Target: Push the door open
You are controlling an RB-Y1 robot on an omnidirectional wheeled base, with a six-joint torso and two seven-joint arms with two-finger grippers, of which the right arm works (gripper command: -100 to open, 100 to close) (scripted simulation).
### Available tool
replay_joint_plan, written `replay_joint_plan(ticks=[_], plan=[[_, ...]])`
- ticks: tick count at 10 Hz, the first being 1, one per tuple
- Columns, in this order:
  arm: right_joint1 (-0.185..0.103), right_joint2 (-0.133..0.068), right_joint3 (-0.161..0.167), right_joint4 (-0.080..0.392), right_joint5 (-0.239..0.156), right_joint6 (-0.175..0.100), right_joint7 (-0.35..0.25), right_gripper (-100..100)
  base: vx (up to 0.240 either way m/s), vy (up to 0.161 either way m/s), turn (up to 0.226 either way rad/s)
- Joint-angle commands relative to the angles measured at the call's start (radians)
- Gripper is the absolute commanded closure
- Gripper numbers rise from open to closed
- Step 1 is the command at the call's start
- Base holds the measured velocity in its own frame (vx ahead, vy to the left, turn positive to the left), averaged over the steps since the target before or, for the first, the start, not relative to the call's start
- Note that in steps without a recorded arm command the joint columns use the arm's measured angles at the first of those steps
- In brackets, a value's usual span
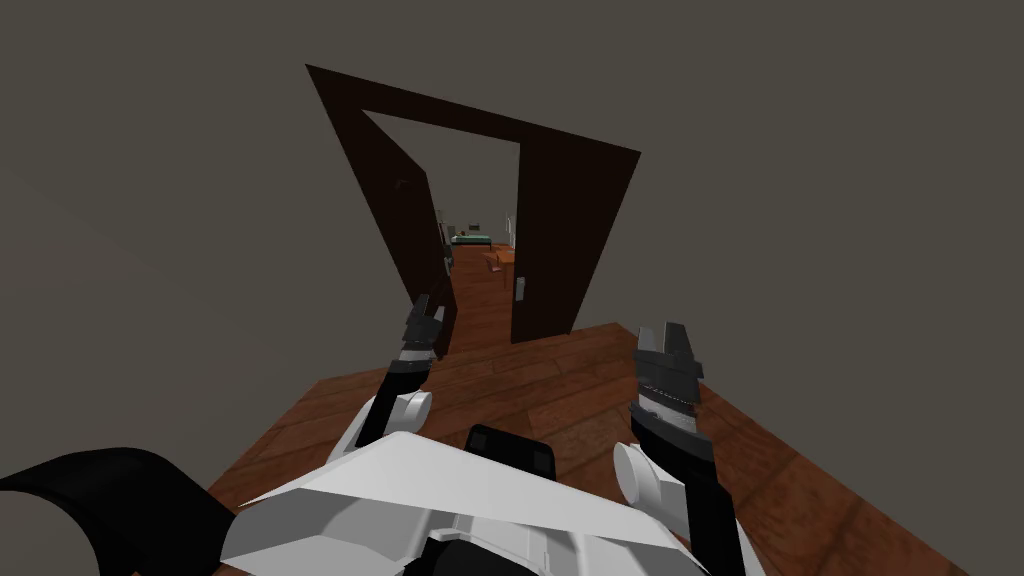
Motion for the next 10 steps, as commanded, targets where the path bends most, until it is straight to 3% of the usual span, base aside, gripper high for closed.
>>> replay_joint_plan(ticks=[1, 6, 10], plan=[[-0.019, -0.010, 0.020, 0.028, -0.001, 0.004, -0.008, -100, 0.058, 0.012, -0.082], [-0.099, -0.042, 0.109, 0.148, -0.006, 0.023, -0.041, -100, 0.130, 0.011, -0.088], [-0.144, -0.055, 0.158, 0.216, -0.008, 0.034, -0.059, -100, 0.099, 0.011, -0.068]])
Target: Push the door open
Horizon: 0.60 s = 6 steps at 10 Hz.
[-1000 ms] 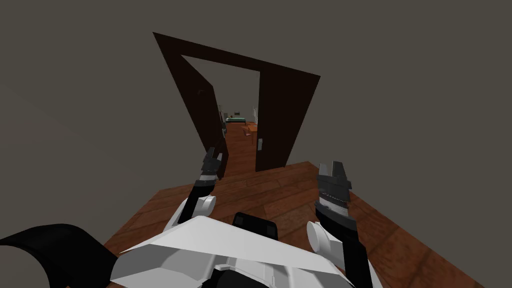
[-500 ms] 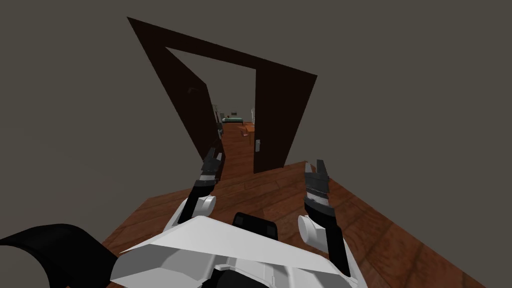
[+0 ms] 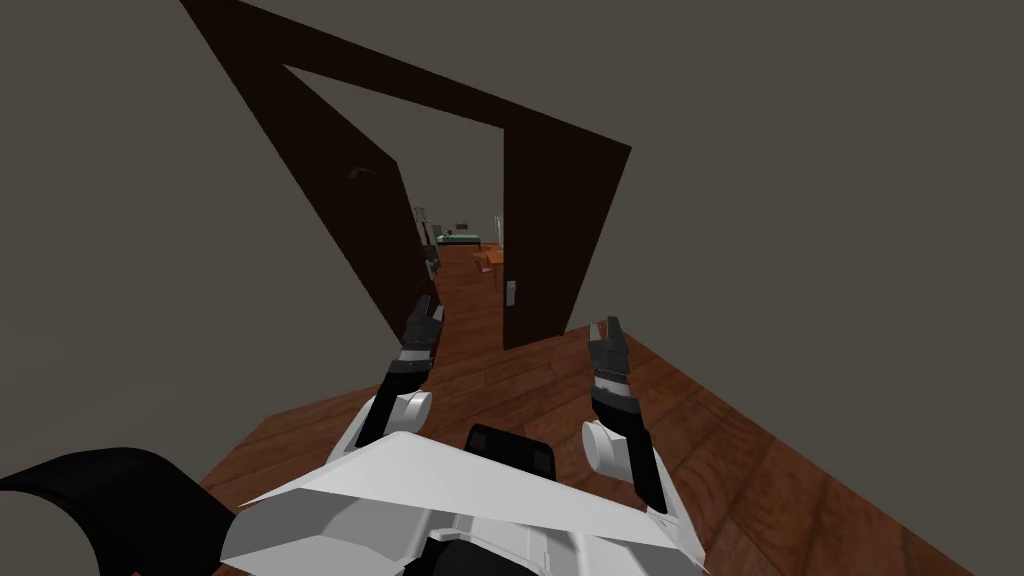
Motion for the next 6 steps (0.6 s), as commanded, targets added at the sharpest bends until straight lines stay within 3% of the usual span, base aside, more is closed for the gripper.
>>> replay_joint_plan(ticks=[1, 6], plan=[[-0.023, -0.005, 0.022, 0.032, -0.001, 0.007, -0.009, -100, 0.098, 0.014, -0.068], [-0.103, -0.022, 0.110, 0.152, -0.006, 0.025, -0.042, -100, 0.110, 0.025, -0.089]])
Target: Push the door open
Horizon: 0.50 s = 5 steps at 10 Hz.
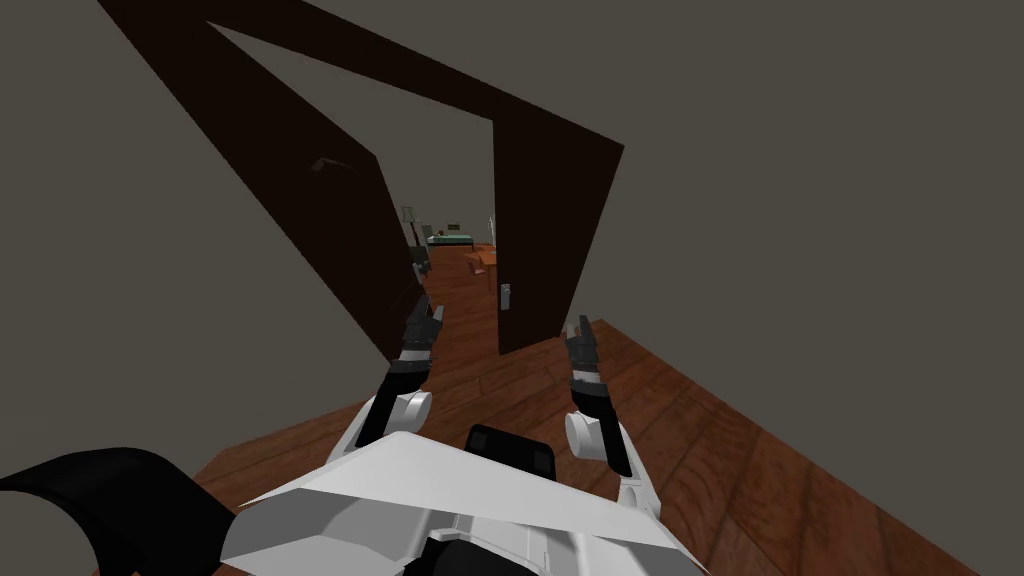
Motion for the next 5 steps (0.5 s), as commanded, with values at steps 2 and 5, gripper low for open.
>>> replay_joint_plan(ticks=[2, 5], plan=[[-0.039, -0.005, 0.042, 0.052, -0.002, 0.014, -0.015, -100, 0.100, 0.023, -0.089], [-0.083, -0.011, 0.091, 0.119, -0.004, 0.025, -0.033, -100, 0.089, 0.024, -0.077]])
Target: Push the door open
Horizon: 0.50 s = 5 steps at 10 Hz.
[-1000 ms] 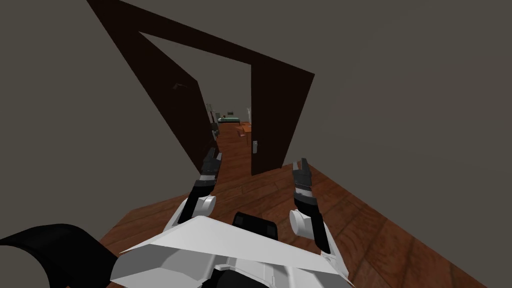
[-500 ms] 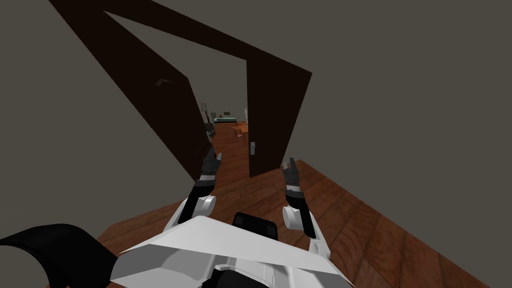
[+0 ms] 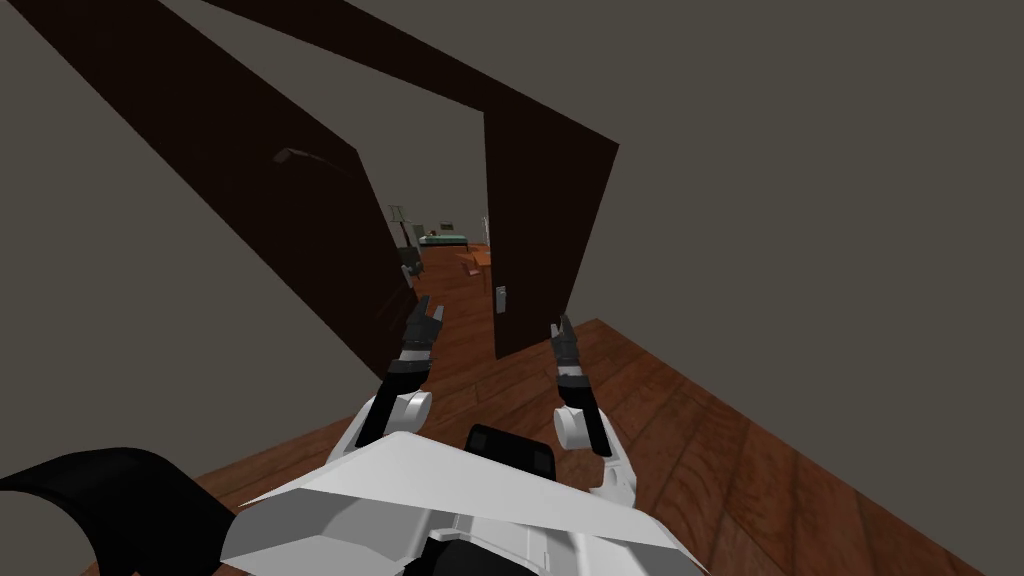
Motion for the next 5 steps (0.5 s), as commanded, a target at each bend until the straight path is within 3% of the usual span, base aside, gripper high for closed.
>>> replay_joint_plan(ticks=[1, 5], plan=[[-0.025, -0.001, 0.028, 0.042, -0.001, 0.001, -0.010, -100, 0.105, 0.009, -0.084], [-0.086, -0.006, 0.095, 0.134, -0.004, 0.015, -0.035, -100, 0.102, 0.025, -0.092]])
